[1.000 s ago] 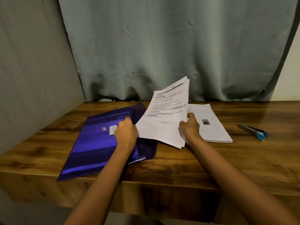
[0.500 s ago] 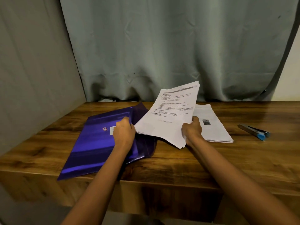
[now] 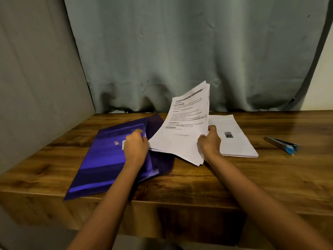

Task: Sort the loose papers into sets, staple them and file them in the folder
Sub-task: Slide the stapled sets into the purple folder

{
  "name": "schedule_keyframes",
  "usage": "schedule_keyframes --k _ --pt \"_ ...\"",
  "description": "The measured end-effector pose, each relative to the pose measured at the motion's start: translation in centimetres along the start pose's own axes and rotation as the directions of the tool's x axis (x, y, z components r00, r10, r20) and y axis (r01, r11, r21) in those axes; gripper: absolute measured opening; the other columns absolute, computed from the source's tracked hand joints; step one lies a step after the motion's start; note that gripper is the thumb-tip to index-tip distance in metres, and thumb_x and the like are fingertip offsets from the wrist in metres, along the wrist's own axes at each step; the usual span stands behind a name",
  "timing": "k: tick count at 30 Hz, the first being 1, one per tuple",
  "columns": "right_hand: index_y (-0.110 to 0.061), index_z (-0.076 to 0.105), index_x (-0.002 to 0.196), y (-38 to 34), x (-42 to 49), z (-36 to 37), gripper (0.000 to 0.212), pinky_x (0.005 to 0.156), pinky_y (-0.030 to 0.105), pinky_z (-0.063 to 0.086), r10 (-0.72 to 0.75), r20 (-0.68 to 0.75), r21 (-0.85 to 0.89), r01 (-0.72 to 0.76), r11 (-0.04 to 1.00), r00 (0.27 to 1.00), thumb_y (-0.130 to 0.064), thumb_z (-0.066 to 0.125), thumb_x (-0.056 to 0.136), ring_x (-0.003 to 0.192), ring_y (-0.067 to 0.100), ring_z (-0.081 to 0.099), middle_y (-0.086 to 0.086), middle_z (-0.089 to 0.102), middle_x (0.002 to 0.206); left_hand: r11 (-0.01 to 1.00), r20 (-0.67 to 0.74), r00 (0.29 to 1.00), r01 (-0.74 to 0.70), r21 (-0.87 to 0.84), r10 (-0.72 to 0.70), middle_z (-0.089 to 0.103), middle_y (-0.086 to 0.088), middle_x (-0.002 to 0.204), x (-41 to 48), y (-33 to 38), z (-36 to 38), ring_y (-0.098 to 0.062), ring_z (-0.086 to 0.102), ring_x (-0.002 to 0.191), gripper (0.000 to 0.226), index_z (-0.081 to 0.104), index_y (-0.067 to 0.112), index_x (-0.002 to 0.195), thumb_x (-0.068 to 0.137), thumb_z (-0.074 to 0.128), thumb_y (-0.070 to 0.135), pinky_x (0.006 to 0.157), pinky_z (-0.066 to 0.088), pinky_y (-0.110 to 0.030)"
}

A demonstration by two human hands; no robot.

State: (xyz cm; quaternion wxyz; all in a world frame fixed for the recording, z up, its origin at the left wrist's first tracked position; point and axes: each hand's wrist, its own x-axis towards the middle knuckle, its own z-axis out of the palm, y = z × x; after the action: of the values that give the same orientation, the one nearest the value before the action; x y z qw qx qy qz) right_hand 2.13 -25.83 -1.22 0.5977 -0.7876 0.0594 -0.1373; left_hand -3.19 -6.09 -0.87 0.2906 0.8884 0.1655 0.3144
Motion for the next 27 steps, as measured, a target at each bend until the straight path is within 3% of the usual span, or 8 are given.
schedule_keyframes --k 3,7,14,18,23,27 --pt "-0.014 0.043 0.126 0.4 0.5 -0.2 0.032 0.086 0.039 0.053 0.119 -0.008 0.062 -0.119 0.991 0.993 -0.006 0.048 0.096 0.108 0.03 0.059 0.01 0.057 0.128 0.995 -0.013 0.999 0.037 -0.092 -0.038 0.066 -0.022 0.106 0.3 -0.8 0.0 -0.04 0.063 0.087 0.031 0.061 0.002 0.118 0.089 0.053 0.005 0.074 0.053 -0.045" --pt "-0.01 0.046 0.122 1.1 1.0 -0.1 0.031 0.078 0.034 0.052 0.238 0.0 0.149 -0.235 0.961 0.971 -0.002 0.047 0.092 0.094 0.024 0.055 0.011 0.058 0.123 0.989 0.0 0.999 0.052 -0.137 -0.052 0.068 -0.022 0.101 0.5 -1.4 0.1 -0.039 0.064 0.087 0.034 0.061 0.004 0.123 0.09 0.056 0.008 0.076 0.054 -0.045" --pt "-0.015 0.045 0.123 0.8 1.0 0.6 0.031 0.087 0.043 0.054 0.193 0.01 0.138 -0.192 0.972 0.981 -0.005 0.048 0.094 0.102 0.027 0.059 0.009 0.059 0.124 0.99 0.0 0.999 0.039 -0.133 -0.04 0.068 -0.02 0.101 0.4 -1.4 0.5 -0.028 0.063 0.077 0.034 0.06 0.002 0.124 0.091 0.055 0.006 0.061 0.042 -0.025" --pt "-0.015 0.043 0.124 0.8 1.2 0.5 0.03 0.081 0.041 0.056 0.235 -0.001 0.211 -0.229 0.95 0.972 -0.007 0.049 0.095 0.099 0.025 0.059 0.007 0.058 0.123 0.991 -0.005 0.999 0.038 -0.129 -0.039 0.069 -0.019 0.094 0.6 -1.8 0.8 -0.016 0.054 0.063 0.034 0.059 0.003 0.126 0.092 0.056 0.007 0.049 0.036 -0.018" --pt "-0.01 0.046 0.126 0.9 1.4 0.3 0.033 0.073 0.031 0.052 0.32 -0.029 0.286 -0.299 0.91 0.947 -0.004 0.046 0.093 0.091 0.023 0.056 0.007 0.059 0.122 0.991 -0.006 0.999 0.05 -0.125 -0.051 0.068 -0.021 0.095 0.7 -1.8 1.0 -0.028 0.063 0.074 0.034 0.058 0.004 0.126 0.092 0.054 0.007 0.057 0.042 -0.026" --pt "-0.011 0.044 0.124 0.9 1.1 0.2 0.029 0.076 0.034 0.053 0.246 -0.042 0.197 -0.233 0.952 0.968 -0.005 0.047 0.095 0.095 0.023 0.057 0.009 0.058 0.124 0.991 -0.01 0.999 0.04 -0.128 -0.042 0.068 -0.019 0.101 0.6 -1.9 1.0 -0.025 0.062 0.074 0.034 0.058 0.003 0.126 0.093 0.054 0.007 0.059 0.043 -0.025"
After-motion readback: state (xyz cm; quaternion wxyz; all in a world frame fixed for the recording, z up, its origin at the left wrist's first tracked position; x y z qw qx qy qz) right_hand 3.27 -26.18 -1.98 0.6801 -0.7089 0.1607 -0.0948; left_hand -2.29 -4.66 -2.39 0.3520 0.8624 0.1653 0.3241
